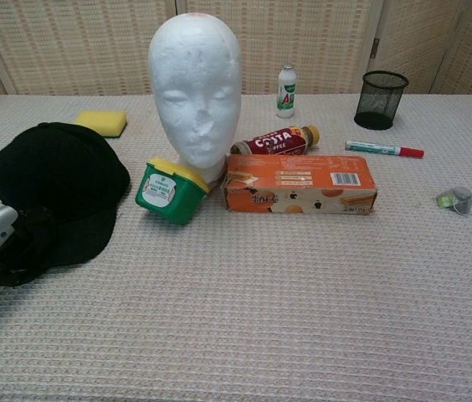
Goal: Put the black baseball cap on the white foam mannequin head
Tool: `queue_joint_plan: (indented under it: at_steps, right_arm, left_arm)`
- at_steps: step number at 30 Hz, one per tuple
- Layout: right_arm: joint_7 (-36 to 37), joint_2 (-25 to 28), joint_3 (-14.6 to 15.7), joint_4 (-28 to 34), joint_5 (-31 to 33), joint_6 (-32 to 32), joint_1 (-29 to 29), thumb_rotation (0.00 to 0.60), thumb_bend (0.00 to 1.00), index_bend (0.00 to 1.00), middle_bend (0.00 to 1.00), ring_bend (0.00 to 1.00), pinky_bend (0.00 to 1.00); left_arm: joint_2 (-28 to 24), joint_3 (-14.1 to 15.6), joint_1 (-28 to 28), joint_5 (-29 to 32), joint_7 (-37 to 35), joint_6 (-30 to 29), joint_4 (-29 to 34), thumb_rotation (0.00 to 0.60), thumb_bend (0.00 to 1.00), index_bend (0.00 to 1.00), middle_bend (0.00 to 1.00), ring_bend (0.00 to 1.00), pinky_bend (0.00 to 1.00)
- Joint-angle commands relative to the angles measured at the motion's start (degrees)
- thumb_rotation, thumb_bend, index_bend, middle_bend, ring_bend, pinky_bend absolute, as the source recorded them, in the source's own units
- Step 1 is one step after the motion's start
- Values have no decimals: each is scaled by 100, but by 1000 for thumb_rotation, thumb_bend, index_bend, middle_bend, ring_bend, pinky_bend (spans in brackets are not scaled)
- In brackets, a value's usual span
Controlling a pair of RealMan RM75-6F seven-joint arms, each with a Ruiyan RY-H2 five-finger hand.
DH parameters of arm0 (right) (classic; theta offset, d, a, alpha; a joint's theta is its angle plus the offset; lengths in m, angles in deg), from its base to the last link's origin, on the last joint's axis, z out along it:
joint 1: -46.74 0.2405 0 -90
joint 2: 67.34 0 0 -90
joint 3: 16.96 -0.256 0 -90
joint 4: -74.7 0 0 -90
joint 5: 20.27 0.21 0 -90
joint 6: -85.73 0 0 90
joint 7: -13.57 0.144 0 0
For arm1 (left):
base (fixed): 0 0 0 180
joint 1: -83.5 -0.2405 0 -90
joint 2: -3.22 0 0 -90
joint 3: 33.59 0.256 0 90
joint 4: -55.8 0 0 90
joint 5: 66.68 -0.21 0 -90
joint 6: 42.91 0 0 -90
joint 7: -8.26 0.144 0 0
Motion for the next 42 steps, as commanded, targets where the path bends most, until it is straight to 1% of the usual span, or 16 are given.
queue_joint_plan:
  at_steps: [1, 5, 8, 13, 22, 25, 32, 36, 38, 40, 42]
  right_arm:
    - [26, 26, 18, 21, -13, -23, 6, 600, 47, 0, 0, 0, 0]
    - [54, 63, 36, 37, -30, -25, -1, 600, 45, 0, 0, 0, 0]
    - [74, 89, 59, 51, -61, -50, 5, 600, 46, 0, 0, 0, 0]
    - [159, 160, 116, 85, -144, -103, 20, 600, 46, 0, 0, 0, 0]
    - [204, 205, 185, 127, -253, -145, 34, 600, 46, 0, 0, 0, 0]
    - [200, 207, 201, 136, -262, -187, 50, 600, 45, 0, 0, 0, 0]
    - [270, 249, 226, 152, -284, -231, 69, 600, 46, 0, 0, 0, 0]
    - [301, 267, 235, 160, -298, -230, 67, 600, 46, 0, 0, 0, 0]
    - [332, 287, 247, 172, -319, -224, 64, 600, 47, 0, 0, 0, 0]
    - [407, 326, 260, 195, -354, -208, 58, 600, 47, 0, 0, 0, 0]
    - [463, 354, 274, 201, -380, -208, 58, 600, 46, 0, 0, 0, 0]
  left_arm:
    - [-5, -7, 28, 51, 2, 64, -43, 600, 328, 519, 1000, 1000, 1000]
    - [-27, -14, 38, 117, -33, 51, -63, 600, 365, 556, 1000, 1000, 1000]
    - [-40, -41, 56, 173, -77, -45, -43, 600, 407, 648, 1000, 1000, 1000]
    - [-81, -141, 138, 304, -86, -143, -42, 600, 461, 714, 1000, 1000, 1000]
    - [-283, -303, 280, 526, -71, -181, -15, 600, 488, 716, 1000, 1000, 1000]
    - [-379, -377, 323, 599, -130, -353, 34, 600, 505, 719, 1000, 1000, 1000]
    - [-675, -706, 587, 857, -196, -871, 216, 600, 519, 726, 1000, 1000, 1000]
    - [-743, -760, 642, 899, -178, -950, 281, 600, 525, 727, 1000, 1000, 1000]
    - [-828, -850, 731, 959, -164, -1071, 357, 600, 534, 727, 1000, 1000, 1000]
    - [-1027, -1110, 1025, 1101, -131, -1359, 482, 600, 536, 727, 1000, 1000, 1000]
    - [-1190, -1228, 1203, 1160, -28, -1443, 664, 600, 538, 727, 1000, 1000, 1000]
